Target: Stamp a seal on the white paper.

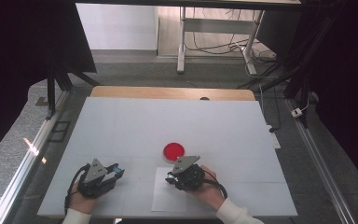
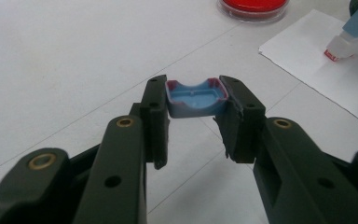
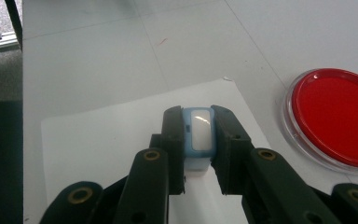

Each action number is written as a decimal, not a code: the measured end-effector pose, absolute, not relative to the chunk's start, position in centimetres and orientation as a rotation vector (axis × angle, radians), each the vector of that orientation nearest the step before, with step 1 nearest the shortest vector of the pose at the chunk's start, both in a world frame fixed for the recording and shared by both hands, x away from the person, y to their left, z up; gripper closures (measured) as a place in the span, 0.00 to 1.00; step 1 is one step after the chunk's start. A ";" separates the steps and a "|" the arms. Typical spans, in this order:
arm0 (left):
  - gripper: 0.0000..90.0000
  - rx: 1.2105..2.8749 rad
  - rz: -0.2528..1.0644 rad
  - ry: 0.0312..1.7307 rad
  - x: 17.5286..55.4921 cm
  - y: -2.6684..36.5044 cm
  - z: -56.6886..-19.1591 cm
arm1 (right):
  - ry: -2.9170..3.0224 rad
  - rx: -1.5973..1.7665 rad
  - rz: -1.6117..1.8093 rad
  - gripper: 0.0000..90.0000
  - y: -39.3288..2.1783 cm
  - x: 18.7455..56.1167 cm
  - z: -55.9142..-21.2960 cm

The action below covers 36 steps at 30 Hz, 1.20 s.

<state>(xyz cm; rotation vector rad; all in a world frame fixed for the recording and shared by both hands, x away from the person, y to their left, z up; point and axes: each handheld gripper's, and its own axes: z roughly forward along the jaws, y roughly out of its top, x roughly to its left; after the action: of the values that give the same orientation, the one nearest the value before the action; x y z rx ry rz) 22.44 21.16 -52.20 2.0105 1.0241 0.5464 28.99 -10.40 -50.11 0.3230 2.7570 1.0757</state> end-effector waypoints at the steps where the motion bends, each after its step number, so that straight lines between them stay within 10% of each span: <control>1: 0.72 2.011 0.547 1.024 22.4 21.2 -52.2 | 2.752 0.320 1.079 0.84 -10.4 28.9 -50.1; 36: 0.72 2.011 0.544 1.025 22.5 21.2 -52.2 | 2.626 0.460 1.349 0.84 -12.5 29.4 -47.7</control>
<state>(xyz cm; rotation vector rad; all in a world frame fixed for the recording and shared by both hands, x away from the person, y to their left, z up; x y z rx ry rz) 22.48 21.19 -52.23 2.0114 1.0255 0.5436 29.45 -12.54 -47.70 0.4596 2.6263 1.3486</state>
